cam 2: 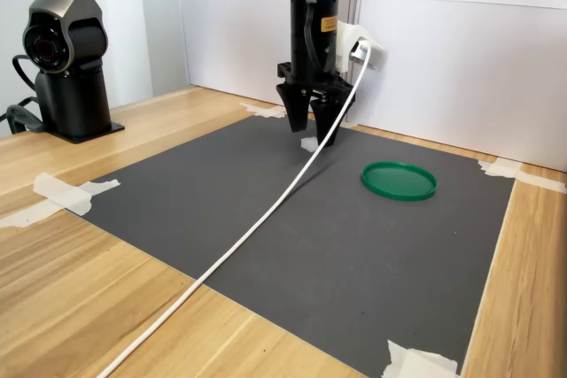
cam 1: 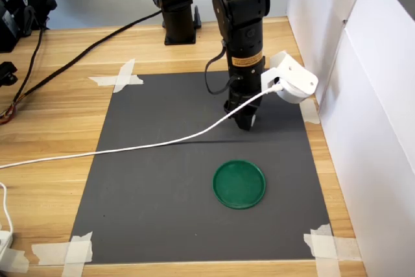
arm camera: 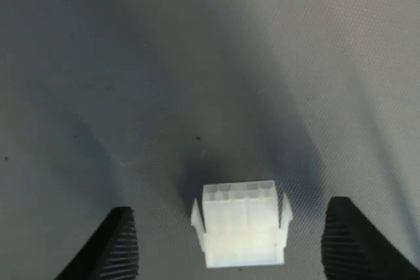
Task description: Grasp a white terminal and put it in the green lid.
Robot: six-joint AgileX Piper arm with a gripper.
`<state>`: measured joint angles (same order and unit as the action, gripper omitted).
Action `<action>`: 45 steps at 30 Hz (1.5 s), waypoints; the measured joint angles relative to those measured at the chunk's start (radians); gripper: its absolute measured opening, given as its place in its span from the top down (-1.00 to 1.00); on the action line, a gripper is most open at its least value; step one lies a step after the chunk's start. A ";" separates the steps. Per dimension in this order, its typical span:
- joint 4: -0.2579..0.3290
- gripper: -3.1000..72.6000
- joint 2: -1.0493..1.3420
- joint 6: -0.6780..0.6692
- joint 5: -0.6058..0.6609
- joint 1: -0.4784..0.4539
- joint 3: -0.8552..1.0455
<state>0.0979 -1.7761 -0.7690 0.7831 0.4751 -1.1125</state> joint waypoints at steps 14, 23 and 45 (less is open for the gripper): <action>-0.021 -0.59 -0.019 0.033 -0.015 0.000 0.000; -0.031 0.07 -0.026 0.059 -0.015 0.000 0.000; -0.064 0.07 -0.047 0.085 0.240 -0.051 -0.421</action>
<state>0.0340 -1.8226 -0.6839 1.0233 0.4245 -1.5334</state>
